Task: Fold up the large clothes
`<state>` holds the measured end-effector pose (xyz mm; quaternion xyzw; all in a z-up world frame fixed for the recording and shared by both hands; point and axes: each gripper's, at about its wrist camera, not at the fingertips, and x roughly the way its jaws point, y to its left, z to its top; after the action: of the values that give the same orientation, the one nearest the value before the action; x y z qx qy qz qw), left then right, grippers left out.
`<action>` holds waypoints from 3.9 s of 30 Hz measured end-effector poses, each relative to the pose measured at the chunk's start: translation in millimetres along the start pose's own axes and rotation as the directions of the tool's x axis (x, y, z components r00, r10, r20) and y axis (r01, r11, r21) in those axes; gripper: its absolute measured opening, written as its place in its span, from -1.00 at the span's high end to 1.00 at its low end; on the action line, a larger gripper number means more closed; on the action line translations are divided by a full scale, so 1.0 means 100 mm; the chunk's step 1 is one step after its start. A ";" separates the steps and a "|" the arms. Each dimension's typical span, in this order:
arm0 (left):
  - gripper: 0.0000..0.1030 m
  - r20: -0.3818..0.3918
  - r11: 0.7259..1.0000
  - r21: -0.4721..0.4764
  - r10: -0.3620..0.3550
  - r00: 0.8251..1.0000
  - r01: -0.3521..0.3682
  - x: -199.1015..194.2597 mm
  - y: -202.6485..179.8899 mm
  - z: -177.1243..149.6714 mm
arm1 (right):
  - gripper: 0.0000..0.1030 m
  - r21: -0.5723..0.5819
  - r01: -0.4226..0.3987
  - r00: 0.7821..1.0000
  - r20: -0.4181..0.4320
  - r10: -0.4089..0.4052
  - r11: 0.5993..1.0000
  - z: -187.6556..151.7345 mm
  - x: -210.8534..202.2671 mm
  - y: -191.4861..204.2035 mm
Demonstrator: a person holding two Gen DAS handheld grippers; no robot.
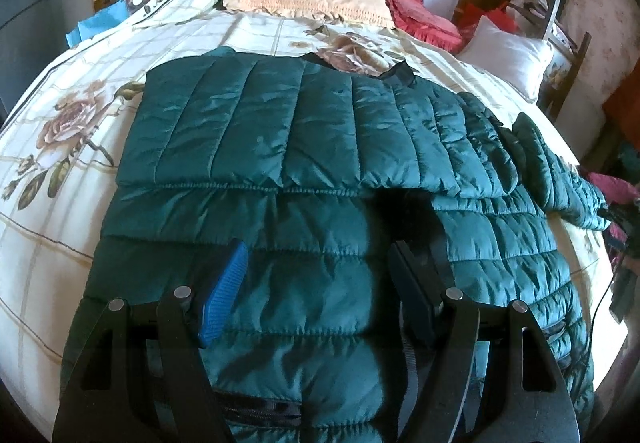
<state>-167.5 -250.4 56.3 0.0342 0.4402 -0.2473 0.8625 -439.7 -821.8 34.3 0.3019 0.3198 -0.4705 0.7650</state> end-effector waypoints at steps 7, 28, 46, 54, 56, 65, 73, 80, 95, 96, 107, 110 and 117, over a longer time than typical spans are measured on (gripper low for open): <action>-0.42 -0.018 1.000 -0.002 0.000 1.000 0.000 0.05 0.01 -0.01 | -0.54 0.065 0.028 0.999 -0.038 -0.025 0.998 0.17 0.32 -0.18; -0.42 -0.025 1.000 0.001 0.009 1.000 -0.009 0.06 0.02 -0.04 | 0.78 -0.027 -0.059 0.984 0.167 0.062 0.998 0.53 -0.03 -0.08; -0.42 0.057 0.999 -0.013 0.037 0.998 -0.036 -0.36 0.26 0.05 | 0.79 -0.325 -0.345 0.884 0.203 0.422 0.880 0.43 -1.54 1.09; -0.41 0.060 0.998 -0.033 0.064 0.996 -0.062 -0.41 0.44 0.04 | 0.79 -0.464 -0.454 0.826 0.100 0.554 0.760 0.10 -1.88 1.94; -0.42 0.058 0.997 -0.040 0.066 0.996 -0.064 -0.42 0.49 0.04 | 0.79 -0.483 -0.489 0.808 0.063 0.586 0.727 0.00 -1.94 2.13; -0.42 0.067 0.994 -0.089 0.065 0.996 -0.059 -0.47 0.72 0.04 | 0.79 -0.569 -0.592 0.743 -0.110 0.660 0.571 -0.63 -2.07 3.07; -0.41 0.067 0.991 -0.124 0.065 0.996 -0.056 -0.47 0.88 0.04 | 0.78 -0.581 -0.662 0.705 -0.268 0.657 0.473 -1.24 -1.92 3.77; -0.41 0.067 0.987 -0.152 0.064 0.996 -0.053 -0.46 1.00 0.05 | 0.79 -0.550 -0.723 0.671 -0.413 0.616 0.419 -1.93 -1.65 4.36; -0.41 0.058 0.979 -0.204 0.017 0.998 -0.005 -0.44 1.08 0.14 | -0.31 -0.383 -0.839 0.544 -0.588 0.599 0.386 -2.26 -1.40 4.35; -0.41 0.065 0.977 -0.213 0.009 0.998 0.005 -0.46 1.06 0.17 | -0.31 -0.393 -0.839 0.543 -0.582 0.605 0.376 -2.21 -1.46 4.30; -0.42 0.077 0.984 -0.176 0.026 0.997 -0.012 -0.16 0.73 0.72 | -0.37 -0.432 -0.775 0.627 -0.431 0.649 0.462 -1.46 -1.71 3.08; -0.41 0.026 0.985 -0.173 0.013 1.000 -0.009 0.08 0.66 0.79 | -0.37 -0.404 -0.761 0.647 -0.402 0.648 0.508 -1.32 -1.66 2.75; 0.41 0.015 0.993 -0.068 0.093 0.996 -0.092 0.40 0.39 0.89 | -0.37 -0.374 -0.715 0.698 -0.337 0.632 0.590 -1.09 -1.56 2.25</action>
<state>-64.1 -256.8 73.2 0.0232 0.4382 -0.1924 0.8777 -311.3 -571.8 124.0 0.2404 0.3500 -0.0230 0.9051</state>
